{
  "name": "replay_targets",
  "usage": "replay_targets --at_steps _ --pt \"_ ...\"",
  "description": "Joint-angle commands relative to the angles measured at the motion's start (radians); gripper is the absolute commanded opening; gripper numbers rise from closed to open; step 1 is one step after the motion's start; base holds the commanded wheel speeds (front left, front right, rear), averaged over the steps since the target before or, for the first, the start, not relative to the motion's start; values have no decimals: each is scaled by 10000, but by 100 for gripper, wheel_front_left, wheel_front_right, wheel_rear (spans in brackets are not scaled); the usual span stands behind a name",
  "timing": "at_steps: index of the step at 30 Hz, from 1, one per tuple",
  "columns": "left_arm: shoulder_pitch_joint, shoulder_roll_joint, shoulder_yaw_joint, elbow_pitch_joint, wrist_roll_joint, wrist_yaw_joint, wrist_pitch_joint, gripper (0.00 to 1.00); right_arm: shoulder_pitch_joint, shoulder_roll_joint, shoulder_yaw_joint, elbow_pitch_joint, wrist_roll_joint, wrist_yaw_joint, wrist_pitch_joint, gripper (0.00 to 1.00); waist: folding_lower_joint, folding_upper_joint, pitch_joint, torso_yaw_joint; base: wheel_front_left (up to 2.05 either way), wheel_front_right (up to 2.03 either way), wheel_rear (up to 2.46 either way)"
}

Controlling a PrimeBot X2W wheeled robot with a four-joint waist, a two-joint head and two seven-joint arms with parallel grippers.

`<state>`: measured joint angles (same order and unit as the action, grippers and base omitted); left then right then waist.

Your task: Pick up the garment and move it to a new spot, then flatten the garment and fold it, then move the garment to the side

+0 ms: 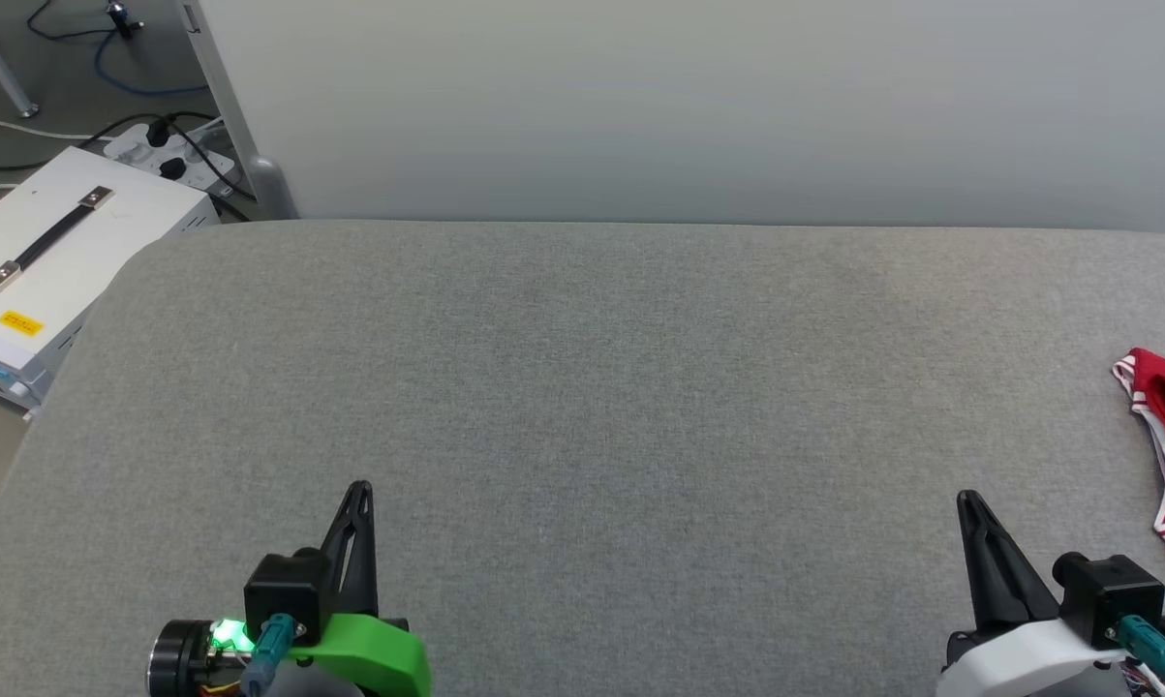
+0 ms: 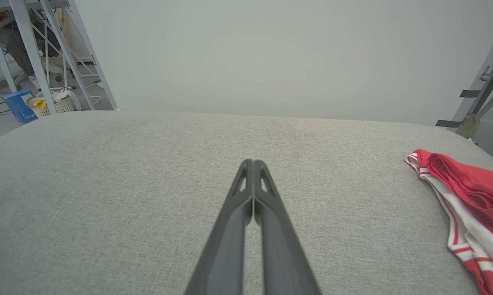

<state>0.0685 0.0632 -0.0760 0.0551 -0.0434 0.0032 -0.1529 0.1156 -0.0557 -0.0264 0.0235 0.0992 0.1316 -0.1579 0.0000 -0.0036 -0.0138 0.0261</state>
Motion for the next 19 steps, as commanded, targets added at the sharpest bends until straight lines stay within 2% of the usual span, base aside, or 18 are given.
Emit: replay_targets --at_steps 1,19 --pt "-213 -47 65 -44 70 -14 48 0 -240 19 24 -82 -93 -4 66 0 0 15 3 -5 0 0 0" --pt "-340 -69 253 -181 168 -19 448 0 -487 29 89 -124 -335 -5 475 0 0 20 39 -75 0 0 0"
